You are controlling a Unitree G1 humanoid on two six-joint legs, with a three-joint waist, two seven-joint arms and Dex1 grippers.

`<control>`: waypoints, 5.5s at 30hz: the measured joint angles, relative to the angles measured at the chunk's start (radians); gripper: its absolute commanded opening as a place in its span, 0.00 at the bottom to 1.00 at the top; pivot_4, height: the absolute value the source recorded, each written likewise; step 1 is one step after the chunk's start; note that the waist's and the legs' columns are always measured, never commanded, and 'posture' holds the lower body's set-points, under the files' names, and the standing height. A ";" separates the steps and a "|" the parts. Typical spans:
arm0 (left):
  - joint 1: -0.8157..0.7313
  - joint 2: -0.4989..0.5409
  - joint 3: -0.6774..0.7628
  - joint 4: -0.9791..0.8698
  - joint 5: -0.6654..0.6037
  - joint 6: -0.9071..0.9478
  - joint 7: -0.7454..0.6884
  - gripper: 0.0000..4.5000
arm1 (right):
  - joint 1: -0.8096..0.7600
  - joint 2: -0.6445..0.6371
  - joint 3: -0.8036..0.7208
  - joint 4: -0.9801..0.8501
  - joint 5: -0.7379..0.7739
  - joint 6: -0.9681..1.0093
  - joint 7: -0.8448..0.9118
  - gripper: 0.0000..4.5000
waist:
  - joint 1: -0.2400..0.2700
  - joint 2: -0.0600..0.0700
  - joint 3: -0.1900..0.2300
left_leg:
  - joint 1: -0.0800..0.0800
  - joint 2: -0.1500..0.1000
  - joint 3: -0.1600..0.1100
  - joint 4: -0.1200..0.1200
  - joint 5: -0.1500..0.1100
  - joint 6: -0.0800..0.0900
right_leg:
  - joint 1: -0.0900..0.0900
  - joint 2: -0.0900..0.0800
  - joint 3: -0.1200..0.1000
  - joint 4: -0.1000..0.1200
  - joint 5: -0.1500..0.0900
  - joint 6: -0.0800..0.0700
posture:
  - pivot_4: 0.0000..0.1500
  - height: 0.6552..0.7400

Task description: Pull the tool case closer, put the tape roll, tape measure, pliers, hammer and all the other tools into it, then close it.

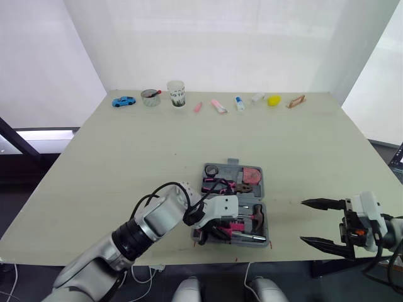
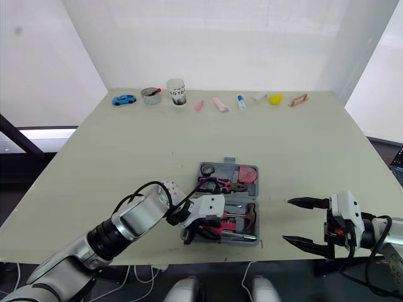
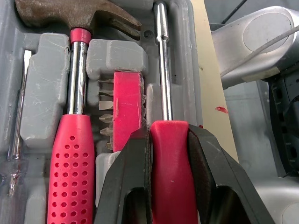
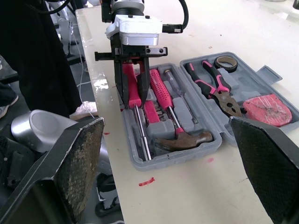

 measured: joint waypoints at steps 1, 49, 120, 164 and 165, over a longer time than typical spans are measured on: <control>0.004 -0.002 -0.002 0.000 -0.001 -0.006 -0.003 0.60 | 0.000 0.001 0.000 0.000 0.000 0.000 -0.002 1.00 | 0.000 0.000 0.000 | 0.000 0.000 0.000 0.000 0.000 0.000 | 0.000 0.000 0.000 0.000 0.000 0.000 | 1.00 1.00; 0.160 -0.145 0.294 0.522 -0.135 -0.811 -0.185 0.01 | -0.009 0.022 0.010 -0.042 0.014 0.010 -0.063 1.00 | 0.016 0.001 0.000 | 0.000 0.000 0.000 0.002 0.000 0.000 | 0.001 0.001 0.001 0.001 0.002 -0.003 | 1.00 1.00; 0.783 -0.044 1.106 0.128 -0.434 -0.508 0.406 0.98 | 0.332 0.312 -0.276 0.091 0.004 -0.106 -0.498 1.00 | 0.016 0.006 -0.004 | 0.002 0.002 0.002 -0.002 0.000 0.000 | -0.001 -0.004 0.002 -0.001 0.000 0.000 | 1.00 1.00; -0.054 -0.046 0.650 1.129 -0.116 -0.807 -0.021 0.00 | -0.385 0.161 0.311 0.504 -0.395 -0.049 -0.343 0.01 | 0.006 0.004 -0.003 | -0.001 0.000 0.000 -0.001 0.000 0.000 | -0.001 0.001 0.000 -0.001 0.004 0.000 | 1.00 1.00; -0.067 -0.051 0.647 1.151 -0.109 -0.808 -0.019 0.00 | -0.396 0.163 0.327 0.517 -0.414 -0.063 -0.341 0.01 | 0.004 0.004 -0.003 | -0.001 0.000 0.000 -0.001 0.000 0.000 | -0.001 0.001 0.000 -0.001 0.004 0.000 | 1.00 1.00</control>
